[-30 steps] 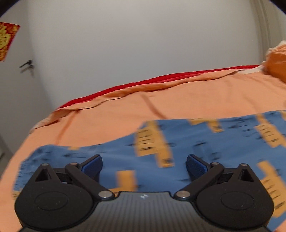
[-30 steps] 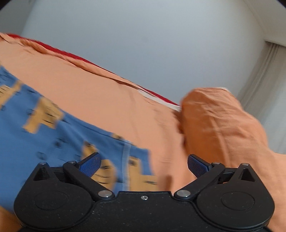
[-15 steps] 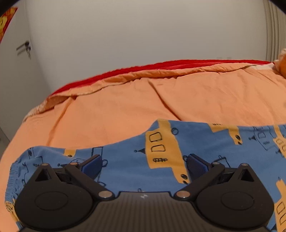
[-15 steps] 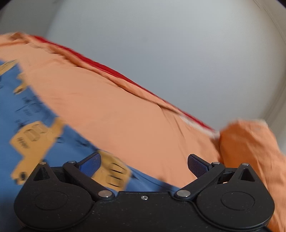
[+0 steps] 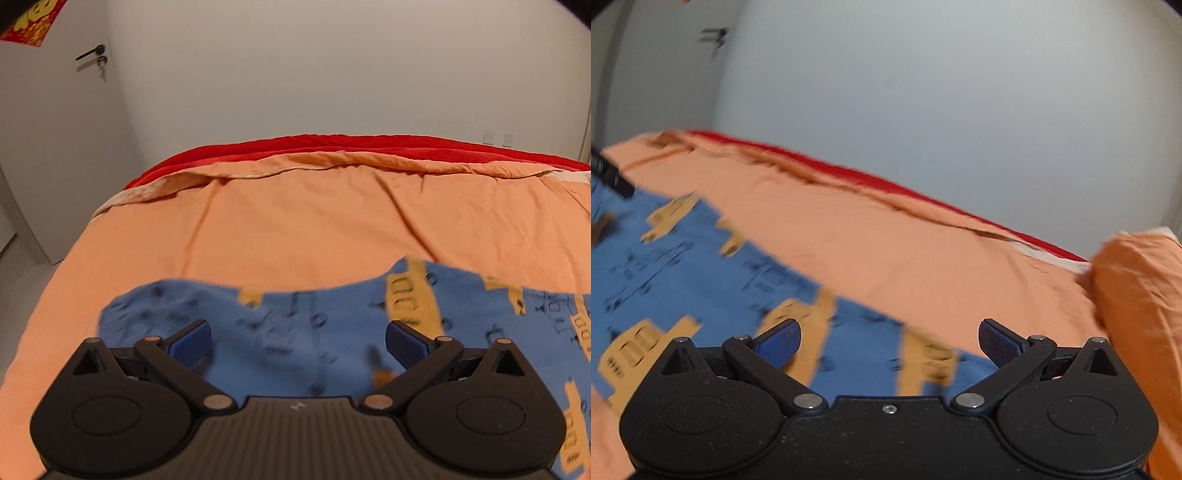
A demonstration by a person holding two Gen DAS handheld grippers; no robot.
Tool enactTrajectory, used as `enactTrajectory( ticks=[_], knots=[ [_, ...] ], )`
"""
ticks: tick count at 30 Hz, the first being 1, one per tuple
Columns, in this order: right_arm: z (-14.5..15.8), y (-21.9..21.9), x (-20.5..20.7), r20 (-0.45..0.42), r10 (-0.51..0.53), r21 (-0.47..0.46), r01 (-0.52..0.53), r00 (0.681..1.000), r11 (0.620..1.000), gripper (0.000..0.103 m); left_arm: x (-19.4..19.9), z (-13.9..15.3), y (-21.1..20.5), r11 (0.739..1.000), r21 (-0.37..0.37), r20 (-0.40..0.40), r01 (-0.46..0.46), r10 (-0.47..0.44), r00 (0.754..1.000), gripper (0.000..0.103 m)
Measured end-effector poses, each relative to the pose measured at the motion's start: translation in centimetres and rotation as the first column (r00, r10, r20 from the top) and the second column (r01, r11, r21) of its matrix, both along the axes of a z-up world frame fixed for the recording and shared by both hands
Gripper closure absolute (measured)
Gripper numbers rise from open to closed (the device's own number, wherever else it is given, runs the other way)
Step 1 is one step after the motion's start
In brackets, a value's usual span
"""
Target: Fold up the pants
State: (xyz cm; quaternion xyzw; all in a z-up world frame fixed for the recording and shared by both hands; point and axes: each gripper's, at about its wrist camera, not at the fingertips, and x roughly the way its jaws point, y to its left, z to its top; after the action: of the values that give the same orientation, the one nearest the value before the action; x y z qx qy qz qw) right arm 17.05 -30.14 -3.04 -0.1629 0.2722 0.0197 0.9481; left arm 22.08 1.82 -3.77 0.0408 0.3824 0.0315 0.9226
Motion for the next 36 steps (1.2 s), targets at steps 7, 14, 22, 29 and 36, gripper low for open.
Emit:
enactTrajectory(
  ticks=[7, 14, 22, 29, 36],
  knots=[
    [0.1, 1.1, 2.2, -0.103, -0.043, 0.060, 0.049, 0.994, 0.997, 0.001, -7.2, -0.2, 8.2, 0.987, -0.034, -0.015, -0.160, 0.160, 0.987, 0.000],
    [4.7, 8.3, 7.5, -0.143, 0.264, 0.224, -0.229, 0.954, 0.947, 0.001, -9.4, -1.3, 13.3, 0.942, -0.173, 0.038, -0.289, 0.300, 0.953, 0.000],
    [4.3, 23.3, 15.1, -0.185, 0.612, 0.306, -0.547, 0.769, 0.779, 0.019, -9.1, -2.0, 13.9, 0.960, -0.186, 0.081, -0.207, 0.225, 0.971, 0.000],
    [1.8, 32.1, 18.9, -0.295, 0.780, 0.407, -0.666, 0.552, 0.625, 0.073, -8.3, -2.4, 15.0, 0.966, -0.241, 0.115, -0.093, 0.123, 0.986, 0.000],
    [0.0, 31.4, 20.0, -0.254, 0.803, 0.488, -0.646, 0.539, 0.587, 0.085, -7.4, -2.9, 17.2, 0.911, -0.411, 0.106, -0.019, 0.069, 0.992, 0.001]
  ],
)
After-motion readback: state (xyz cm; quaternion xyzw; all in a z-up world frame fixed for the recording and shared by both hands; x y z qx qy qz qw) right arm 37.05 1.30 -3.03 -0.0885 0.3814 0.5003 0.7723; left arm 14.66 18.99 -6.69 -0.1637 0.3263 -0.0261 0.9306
